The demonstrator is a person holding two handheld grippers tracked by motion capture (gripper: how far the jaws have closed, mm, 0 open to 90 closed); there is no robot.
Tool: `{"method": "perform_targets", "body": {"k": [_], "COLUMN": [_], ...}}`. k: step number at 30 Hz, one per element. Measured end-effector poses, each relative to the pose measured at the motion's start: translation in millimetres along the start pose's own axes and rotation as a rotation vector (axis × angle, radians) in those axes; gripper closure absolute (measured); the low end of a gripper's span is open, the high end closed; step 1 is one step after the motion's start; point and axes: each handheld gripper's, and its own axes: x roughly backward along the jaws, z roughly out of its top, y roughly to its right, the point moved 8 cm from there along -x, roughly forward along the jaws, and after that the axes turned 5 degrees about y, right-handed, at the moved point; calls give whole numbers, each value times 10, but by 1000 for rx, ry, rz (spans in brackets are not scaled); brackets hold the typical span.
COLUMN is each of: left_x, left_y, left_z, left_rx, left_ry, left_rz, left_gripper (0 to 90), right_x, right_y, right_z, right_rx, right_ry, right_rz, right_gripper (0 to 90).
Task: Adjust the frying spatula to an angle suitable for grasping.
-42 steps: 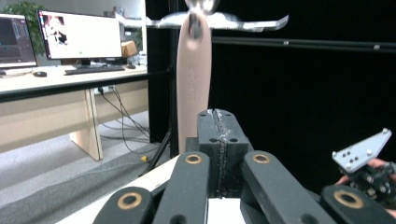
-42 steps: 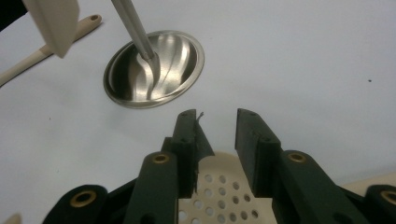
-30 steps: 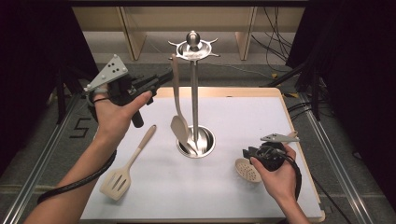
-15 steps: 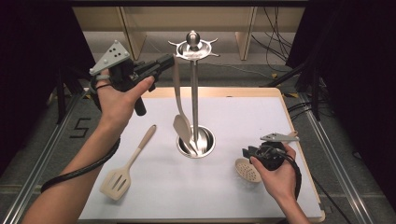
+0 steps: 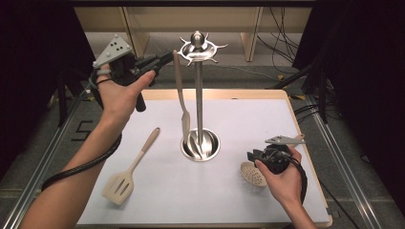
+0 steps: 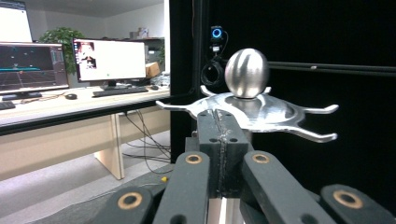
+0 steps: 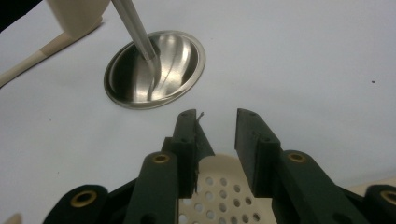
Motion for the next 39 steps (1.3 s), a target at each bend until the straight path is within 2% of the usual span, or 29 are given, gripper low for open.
{"method": "perform_targets", "body": {"k": [3, 4, 5, 8, 9, 11, 12, 14, 18, 19, 21, 22, 23, 24, 25, 26, 27, 29, 30, 31, 32, 34, 35, 36, 37, 38, 39], "left_x": [-28, -40, -48, -71, -91, -106, -124, -137, -148, -125, 28, 28, 102, 178, 256, 332, 465, 620, 669, 737, 737, 888, 962, 1007, 1007, 1078, 1150], "left_y": [-37, -53, -60, -78, -106, -121, -145, -160, -178, -173, -129, -129, -128, -130, -150, -184, -255, -340, -366, -401, -401, -483, -572, -630, -630, -694, -761], "left_z": [-3, -4, -5, -4, -5, -5, -4, -8, -12, -14, -32, -32, -43, -61, -89, -132, -243, -437, -514, -626, -626, -934, -1115, -1235, -1235, -1386, -1605], "left_rx": [1, -4, -6, -6, -4, -1, -1, -1, -11, -18, -42, -42, -53, -57, -70, -80, -87, -95, -96, -92, -92, -50, -65, -69, -69, -78, -67], "left_ry": [-5, -7, -9, -13, -20, -23, -27, -31, -35, -37, -36, -36, -40, -44, -52, -68, -107, -173, -200, -247, -247, -375, -450, -493, -493, -568, -637], "left_rz": [9, 15, 18, 22, 24, 24, 28, 28, 27, 28, 19, 19, 19, 18, 24, 38, 62, 82, 87, 94, 94, 102, 103, 110, 110, 118, 132], "left_gripper": [894, 894, 894, 894, 894, 893, 893, 893, 882, 854, 796, 763, 763, 686, 686, 592, 562, 514, 493, 479, 472, 465, 440, 432, 423, 423, 410], "right_x": [-12, -13, 4, 3, 4, -11, -12, -4, -2, 5, 11, 11, 16, 19, 19, 19, 26, 27, 45, 45, 56, 67, 65, 64, 61, 61, 64], "right_y": [29, 26, 5, -5, -3, 24, 33, 29, 34, 16, 22, 22, 33, 78, 78, 94, 103, 102, 111, 109, 108, 111, 80, 78, 81, 81, 114], "right_z": [9, 8, -4, -4, -5, 7, 10, 3, 3, 1, 10, 10, 14, 15, 15, 7, 2, 8, 16, 27, 34, 41, 45, 44, 42, 42, 36], "right_rx": [33, 30, -2, -11, -10, 31, 35, 21, 23, -5, -11, -11, -7, 18, 18, 18, 16, 12, 20, 18, 17, 19, -16, -19, -17, -17, 15], "right_ry": [9, 9, -5, -3, -4, 8, 11, 1, 3, 11, 19, 19, 19, 14, 14, 11, 7, 17, 18, 29, 31, 31, 40, 40, 40, 40, 29], "right_rz": [3, 6, -2, 5, 4, 16, 9, 2, 2, 5, 3, 3, 4, 0, 0, -3, -12, -2, -15, -8, -12, -17, -16, -14, -13, -13, -17], "right_gripper": [701, 701, 701, 701, 701, 701, 701, 701, 701, 700, 700, 700, 700, 699, 699, 698, 698, 698, 698, 699, 699, 699, 699, 698, 698, 698, 698]}}
